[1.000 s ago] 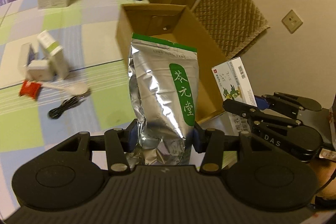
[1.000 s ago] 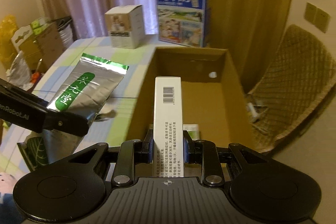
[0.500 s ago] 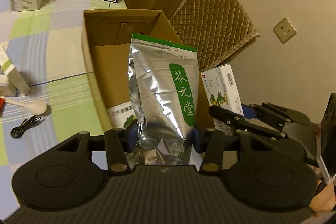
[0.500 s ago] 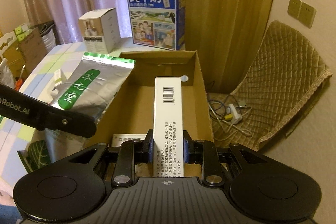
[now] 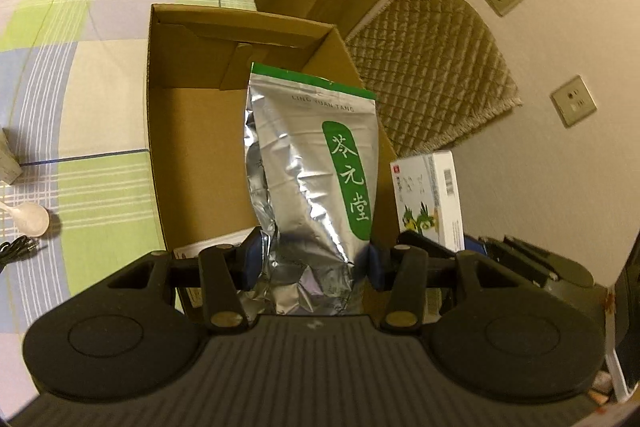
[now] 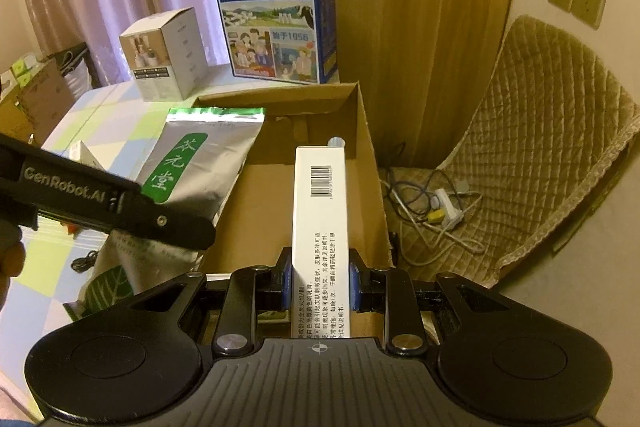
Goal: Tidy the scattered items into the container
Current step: 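Lower the tea bag and white box with both tools into the cardboard box, then open both tools to release the tea bag and white box into the box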
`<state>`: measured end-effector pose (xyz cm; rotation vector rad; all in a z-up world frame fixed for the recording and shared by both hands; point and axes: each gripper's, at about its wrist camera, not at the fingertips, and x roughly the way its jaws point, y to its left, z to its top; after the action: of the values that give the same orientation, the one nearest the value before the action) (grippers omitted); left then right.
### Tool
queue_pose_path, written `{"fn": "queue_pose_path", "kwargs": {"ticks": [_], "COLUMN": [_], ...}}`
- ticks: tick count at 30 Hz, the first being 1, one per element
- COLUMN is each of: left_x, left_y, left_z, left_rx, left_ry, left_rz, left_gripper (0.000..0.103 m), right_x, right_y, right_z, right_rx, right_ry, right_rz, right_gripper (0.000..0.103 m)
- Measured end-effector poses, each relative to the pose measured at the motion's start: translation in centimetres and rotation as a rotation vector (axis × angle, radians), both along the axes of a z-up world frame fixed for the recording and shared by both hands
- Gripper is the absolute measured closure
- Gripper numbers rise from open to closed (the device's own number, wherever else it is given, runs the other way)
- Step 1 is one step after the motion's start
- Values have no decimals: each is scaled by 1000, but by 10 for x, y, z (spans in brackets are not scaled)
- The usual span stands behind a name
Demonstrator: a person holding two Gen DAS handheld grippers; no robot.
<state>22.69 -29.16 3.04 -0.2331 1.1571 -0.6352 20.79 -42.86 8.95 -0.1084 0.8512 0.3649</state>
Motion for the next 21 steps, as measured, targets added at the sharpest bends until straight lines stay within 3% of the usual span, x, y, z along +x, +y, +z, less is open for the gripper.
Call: {"fn": "queue_pose_path", "kwargs": {"ticks": [6, 10, 21], "left_x": [11, 14, -3], "left_y": [1, 3, 24], "left_z": [-12, -16, 0], "left_rx": [5, 7, 21], "left_ry": [-1, -6, -98], "left_rz": [34, 44, 27], "left_gripper": [58, 52, 52], "right_x": [8, 13, 13], "right_y": [2, 3, 7], "right_z": [-10, -15, -20], "right_rx": [-1, 1, 11], "right_ry": [17, 29, 40], "right_rz": [5, 12, 27], "right_gripper": [80, 80, 80]}}
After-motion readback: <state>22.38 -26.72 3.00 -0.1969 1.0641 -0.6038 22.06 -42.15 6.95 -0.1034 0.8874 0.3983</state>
